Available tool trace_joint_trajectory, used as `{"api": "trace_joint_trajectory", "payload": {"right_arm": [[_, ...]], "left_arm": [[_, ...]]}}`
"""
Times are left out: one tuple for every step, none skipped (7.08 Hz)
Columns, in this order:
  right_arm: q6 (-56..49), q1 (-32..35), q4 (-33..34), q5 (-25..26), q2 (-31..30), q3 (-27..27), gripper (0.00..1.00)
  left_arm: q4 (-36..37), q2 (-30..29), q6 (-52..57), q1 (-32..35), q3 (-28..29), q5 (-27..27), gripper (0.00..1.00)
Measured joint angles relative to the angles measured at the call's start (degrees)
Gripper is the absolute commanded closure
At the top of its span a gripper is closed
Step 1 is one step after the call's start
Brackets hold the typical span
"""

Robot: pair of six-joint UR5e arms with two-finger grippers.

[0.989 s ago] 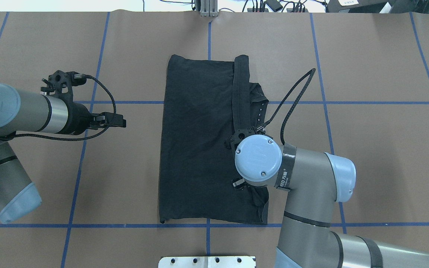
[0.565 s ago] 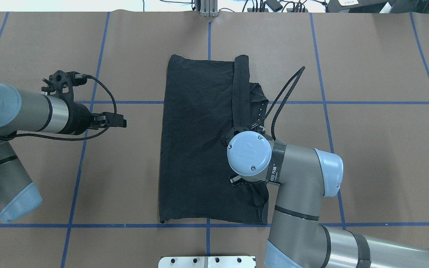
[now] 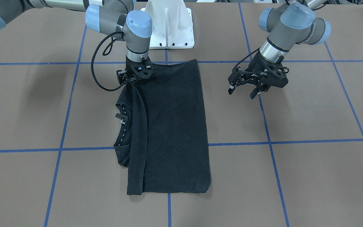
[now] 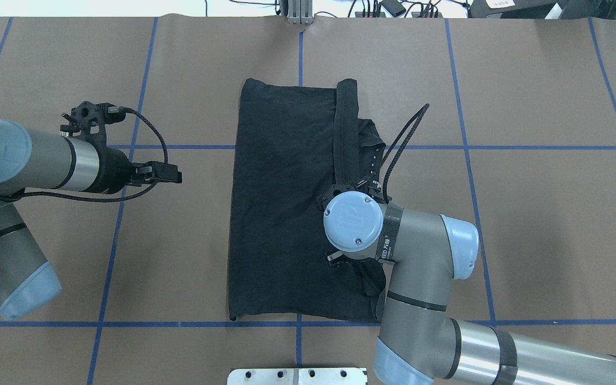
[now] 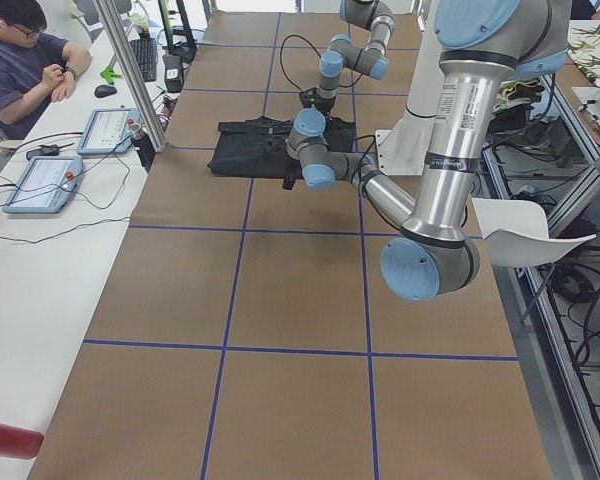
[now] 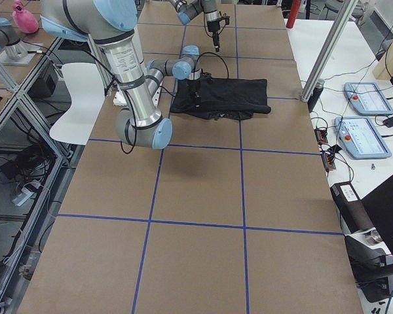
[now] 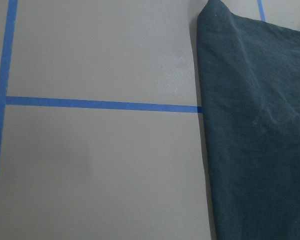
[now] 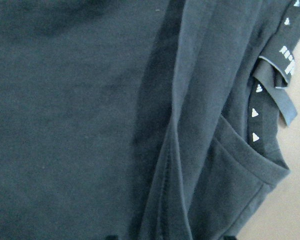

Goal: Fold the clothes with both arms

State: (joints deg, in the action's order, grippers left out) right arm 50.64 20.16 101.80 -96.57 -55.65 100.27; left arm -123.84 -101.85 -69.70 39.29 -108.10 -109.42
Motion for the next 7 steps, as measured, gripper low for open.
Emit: {"api": "trace_joint_trajectory", "payload": {"right_arm": [[0.05,0.0,-0.64,-0.08,0.01,-0.43,0.27],[0.05,0.12,-0.85,-0.3,0.0,-0.45,0.28],[0.0,0.53,-0.87,-1.06,-0.09,-0.1,0.28],[-0.06,0.97,-0.82,-1.94,-0.32,0.41,0.27],[-0.07,1.17,-0.7,-2.34,-0.61,0.72,0.27],[-0.04,1.14,-0.56,-2.47,-0.77,0.7,0.27],[0.0,0.96,-0.5,-2.47,-0.83,0.53,0.27]], "left_arm": [[0.0,-0.01,0.0,0.0,0.02,0.0,0.0],[0.0,-0.01,0.0,0.0,0.02,0.0,0.0],[0.0,-0.04,0.0,0.0,0.06,0.0,0.0],[0.0,-0.15,0.0,0.0,0.13,0.0,0.0],[-0.02,-0.29,0.0,0.0,0.29,0.02,0.0],[-0.04,-0.39,0.0,0.0,0.48,0.04,0.0],[-0.06,-0.42,0.0,0.0,0.53,0.02,0.0]]}}
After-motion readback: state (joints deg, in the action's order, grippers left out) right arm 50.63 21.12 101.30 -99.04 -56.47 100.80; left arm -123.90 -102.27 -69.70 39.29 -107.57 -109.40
